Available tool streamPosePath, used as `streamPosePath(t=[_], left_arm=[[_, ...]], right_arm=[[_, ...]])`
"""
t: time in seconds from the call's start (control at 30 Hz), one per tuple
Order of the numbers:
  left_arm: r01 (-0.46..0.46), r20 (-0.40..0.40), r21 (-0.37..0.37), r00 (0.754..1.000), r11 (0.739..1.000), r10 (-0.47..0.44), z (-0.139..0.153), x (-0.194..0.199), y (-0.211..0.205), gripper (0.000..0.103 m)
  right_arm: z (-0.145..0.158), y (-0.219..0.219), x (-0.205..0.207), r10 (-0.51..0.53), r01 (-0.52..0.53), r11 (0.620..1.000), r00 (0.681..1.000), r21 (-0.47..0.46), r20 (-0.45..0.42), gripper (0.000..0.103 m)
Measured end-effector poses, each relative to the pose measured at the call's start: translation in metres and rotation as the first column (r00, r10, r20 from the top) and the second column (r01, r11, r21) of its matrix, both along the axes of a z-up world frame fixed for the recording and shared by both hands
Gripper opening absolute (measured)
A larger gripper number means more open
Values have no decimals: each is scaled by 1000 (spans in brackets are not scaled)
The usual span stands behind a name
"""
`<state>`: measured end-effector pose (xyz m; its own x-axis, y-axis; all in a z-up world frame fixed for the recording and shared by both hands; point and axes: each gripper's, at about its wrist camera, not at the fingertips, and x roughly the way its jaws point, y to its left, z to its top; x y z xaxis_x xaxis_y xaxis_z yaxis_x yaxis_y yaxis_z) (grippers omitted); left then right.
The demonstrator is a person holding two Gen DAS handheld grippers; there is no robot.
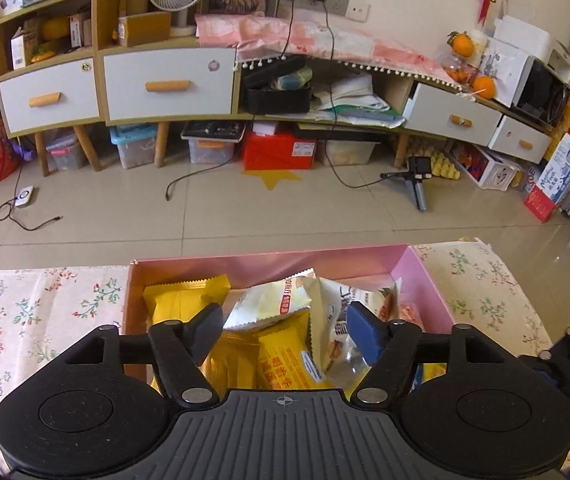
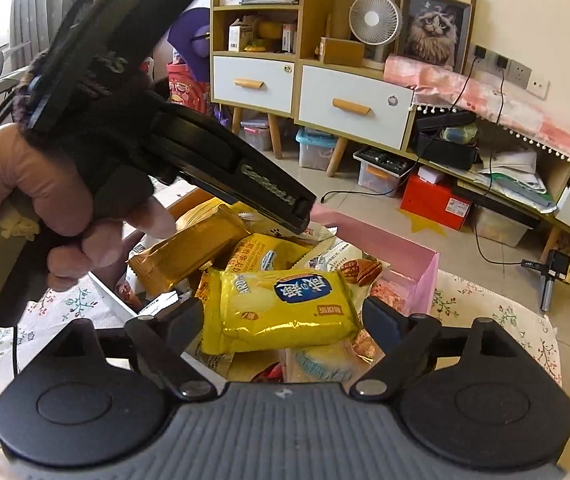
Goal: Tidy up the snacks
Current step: 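Open both tools to release the packets and withdraw from the box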
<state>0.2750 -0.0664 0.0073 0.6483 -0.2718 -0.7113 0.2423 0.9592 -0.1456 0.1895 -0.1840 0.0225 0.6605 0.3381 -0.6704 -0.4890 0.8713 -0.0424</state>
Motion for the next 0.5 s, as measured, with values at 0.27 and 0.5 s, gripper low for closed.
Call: streamPosePath(t=[0.27,0.5], left_arm=[[-1,28,23,1000,1000,0,19,-37,12,82],[-47,9,9,999,999,47,26,-83,36,90]], right_arm=[[10,-5,-11,-33,34,999,999,18,-26,89],[24,-5,-32,-33,33,999,999,12,-20,93]])
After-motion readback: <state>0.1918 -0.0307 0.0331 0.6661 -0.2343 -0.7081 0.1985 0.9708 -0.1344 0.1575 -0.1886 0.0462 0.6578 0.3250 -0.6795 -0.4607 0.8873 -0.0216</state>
